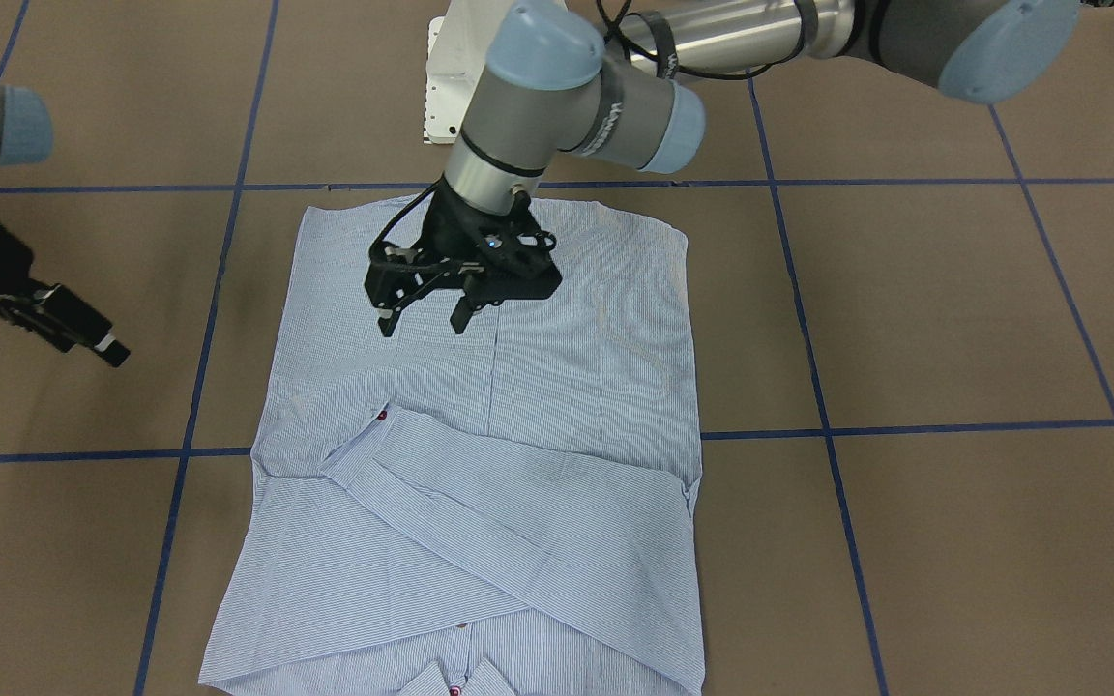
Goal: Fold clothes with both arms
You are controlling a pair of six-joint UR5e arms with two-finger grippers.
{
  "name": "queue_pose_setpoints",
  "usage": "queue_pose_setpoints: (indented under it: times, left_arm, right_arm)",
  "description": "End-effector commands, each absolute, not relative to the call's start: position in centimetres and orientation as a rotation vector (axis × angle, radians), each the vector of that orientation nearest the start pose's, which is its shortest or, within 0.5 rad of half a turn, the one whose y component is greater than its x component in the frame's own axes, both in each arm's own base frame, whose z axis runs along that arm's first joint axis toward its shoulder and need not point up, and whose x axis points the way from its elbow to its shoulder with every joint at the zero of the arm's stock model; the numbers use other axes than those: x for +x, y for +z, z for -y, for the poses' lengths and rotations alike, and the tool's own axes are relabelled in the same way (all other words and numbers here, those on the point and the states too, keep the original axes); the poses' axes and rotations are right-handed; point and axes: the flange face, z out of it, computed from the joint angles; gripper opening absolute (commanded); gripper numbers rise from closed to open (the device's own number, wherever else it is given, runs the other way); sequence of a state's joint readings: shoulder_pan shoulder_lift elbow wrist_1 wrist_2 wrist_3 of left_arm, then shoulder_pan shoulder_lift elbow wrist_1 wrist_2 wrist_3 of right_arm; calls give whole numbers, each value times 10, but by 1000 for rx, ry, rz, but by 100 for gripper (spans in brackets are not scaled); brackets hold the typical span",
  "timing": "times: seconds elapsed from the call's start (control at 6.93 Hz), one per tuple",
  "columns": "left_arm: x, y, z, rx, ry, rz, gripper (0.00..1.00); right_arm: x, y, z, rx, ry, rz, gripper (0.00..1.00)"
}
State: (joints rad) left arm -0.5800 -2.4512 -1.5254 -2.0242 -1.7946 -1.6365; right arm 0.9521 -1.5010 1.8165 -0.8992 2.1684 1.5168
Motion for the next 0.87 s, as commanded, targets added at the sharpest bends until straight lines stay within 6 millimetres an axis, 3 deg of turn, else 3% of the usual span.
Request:
queue_pose_setpoints:
  times: [0.0,0.14,0.43,0.58,0.72]
  left_arm:
    - [459,120,447,246,-277,-1287,83]
    - [430,137,428,296,-219,-1290,83]
    - [419,139,424,305,-220,-1296,83]
    - [424,141,423,300,-222,-1291,83]
    - [420,138,422,308,-225,-1298,83]
  right_arm:
    - [-300,399,365,-39,533,1099,100]
    - [-317,402,326,-96,578,1076,100]
    - [-371,412,249,-66,643,1029,96]
    - [-391,415,228,-70,668,980,93]
    - [-406,409,220,-94,680,959,91]
